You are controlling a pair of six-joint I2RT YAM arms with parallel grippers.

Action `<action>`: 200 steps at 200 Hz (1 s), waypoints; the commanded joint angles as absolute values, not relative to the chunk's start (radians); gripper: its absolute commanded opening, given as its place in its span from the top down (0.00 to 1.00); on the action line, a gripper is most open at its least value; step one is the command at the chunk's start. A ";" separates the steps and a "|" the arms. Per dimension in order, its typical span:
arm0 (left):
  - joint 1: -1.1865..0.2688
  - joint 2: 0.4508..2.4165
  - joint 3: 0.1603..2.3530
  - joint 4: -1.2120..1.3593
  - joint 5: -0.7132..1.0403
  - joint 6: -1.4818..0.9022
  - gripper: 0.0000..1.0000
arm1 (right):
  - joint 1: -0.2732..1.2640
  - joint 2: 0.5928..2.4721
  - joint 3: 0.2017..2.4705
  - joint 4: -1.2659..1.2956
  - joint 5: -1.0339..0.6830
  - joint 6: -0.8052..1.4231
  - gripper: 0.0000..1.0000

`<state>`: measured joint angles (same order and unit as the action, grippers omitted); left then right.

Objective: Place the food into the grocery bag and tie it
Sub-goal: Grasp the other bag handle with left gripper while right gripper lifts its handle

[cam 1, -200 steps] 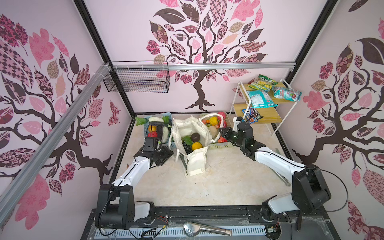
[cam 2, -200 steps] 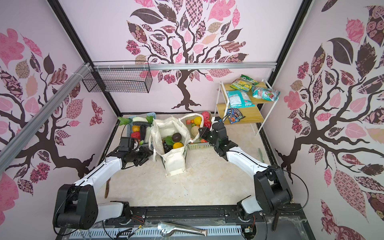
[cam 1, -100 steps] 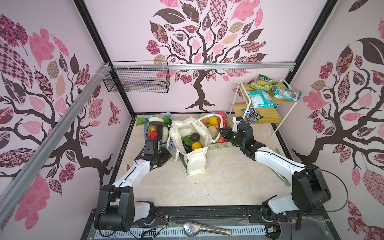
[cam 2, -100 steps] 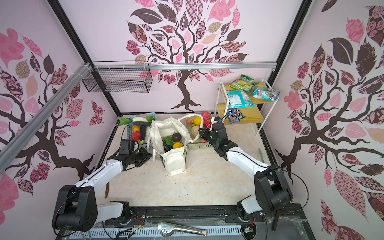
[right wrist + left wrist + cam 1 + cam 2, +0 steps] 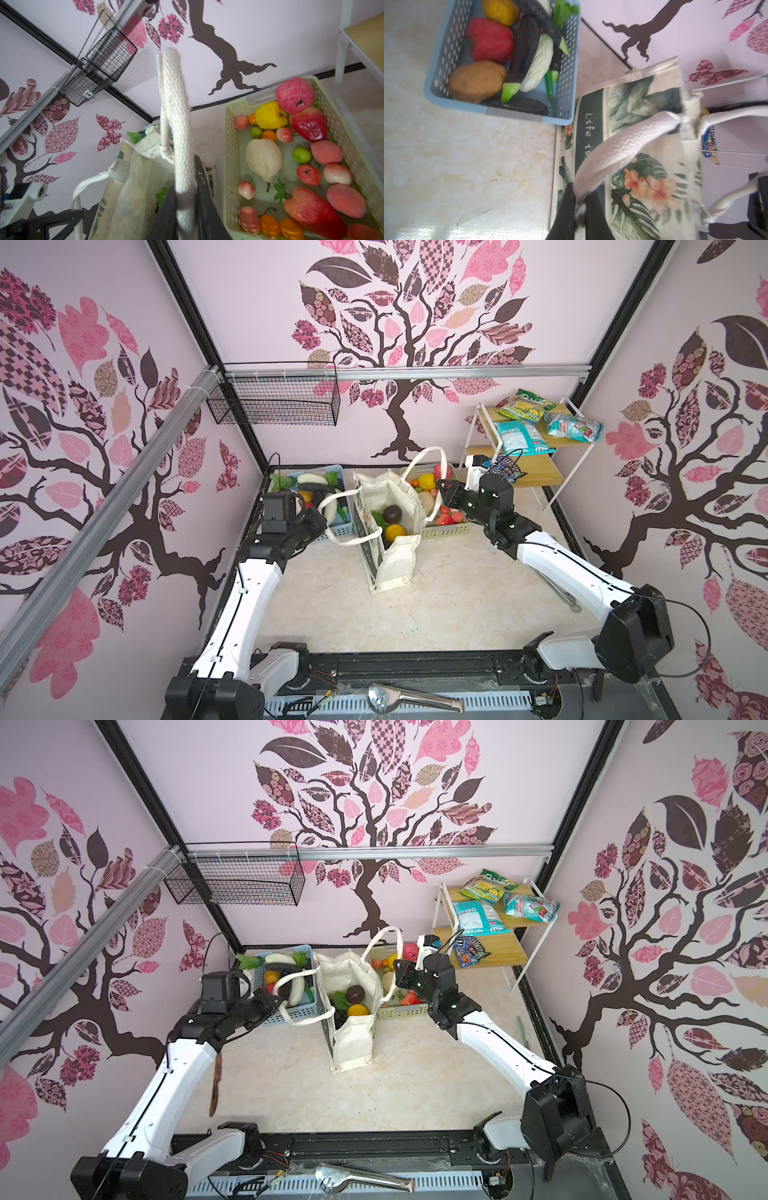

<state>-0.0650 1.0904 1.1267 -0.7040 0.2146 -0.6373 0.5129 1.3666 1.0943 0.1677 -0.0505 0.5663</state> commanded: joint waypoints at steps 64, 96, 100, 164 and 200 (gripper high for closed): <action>-0.101 1.223 1.573 -0.803 0.311 -0.547 0.94 | 0.626 1.359 1.242 0.207 -0.273 0.310 0.79; -0.165 1.288 1.640 -0.781 0.317 -0.573 0.94 | 0.648 1.399 1.272 0.202 -0.340 0.296 0.79; -0.171 1.293 1.647 -0.774 0.316 -0.577 0.94 | 0.649 1.405 1.275 0.202 -0.355 0.295 0.79; -0.297 1.383 1.785 -0.785 0.235 -0.595 0.94 | 0.706 1.473 1.294 0.213 -0.463 0.263 0.79; -0.365 1.401 1.802 -0.756 0.166 -0.634 0.94 | 0.716 1.486 1.285 0.200 -0.475 0.244 0.81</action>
